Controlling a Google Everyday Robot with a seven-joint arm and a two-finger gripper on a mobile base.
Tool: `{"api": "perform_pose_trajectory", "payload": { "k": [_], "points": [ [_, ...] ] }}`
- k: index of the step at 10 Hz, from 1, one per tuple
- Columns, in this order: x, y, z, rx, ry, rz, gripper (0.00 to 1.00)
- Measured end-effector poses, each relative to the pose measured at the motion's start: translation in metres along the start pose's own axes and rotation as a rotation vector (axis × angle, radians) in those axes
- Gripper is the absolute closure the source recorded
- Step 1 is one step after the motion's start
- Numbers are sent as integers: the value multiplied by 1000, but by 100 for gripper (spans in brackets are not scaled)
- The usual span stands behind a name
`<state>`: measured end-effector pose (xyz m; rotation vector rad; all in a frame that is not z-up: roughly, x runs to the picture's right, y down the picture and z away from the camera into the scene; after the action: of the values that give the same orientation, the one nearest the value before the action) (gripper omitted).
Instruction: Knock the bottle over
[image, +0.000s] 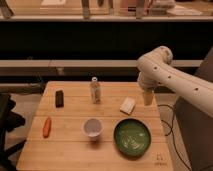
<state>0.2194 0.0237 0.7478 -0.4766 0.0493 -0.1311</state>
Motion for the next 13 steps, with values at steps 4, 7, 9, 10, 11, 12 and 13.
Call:
{"api": "perform_pose_trajectory", "payload": {
  "k": [4, 7, 9, 10, 11, 12, 13],
  "points": [
    [-10, -20, 7, 21, 0, -28, 20],
    [-10, -17, 9, 24, 4, -43, 20],
    [-10, -21, 10, 30, 7, -46, 20],
    [-15, -28, 13, 34, 5, -54, 20],
    [-18, -34, 15, 38, 3, -61, 20],
    [-17, -34, 15, 37, 5, -65, 20],
    [-15, -32, 16, 37, 9, -68, 20]
  ]
}}
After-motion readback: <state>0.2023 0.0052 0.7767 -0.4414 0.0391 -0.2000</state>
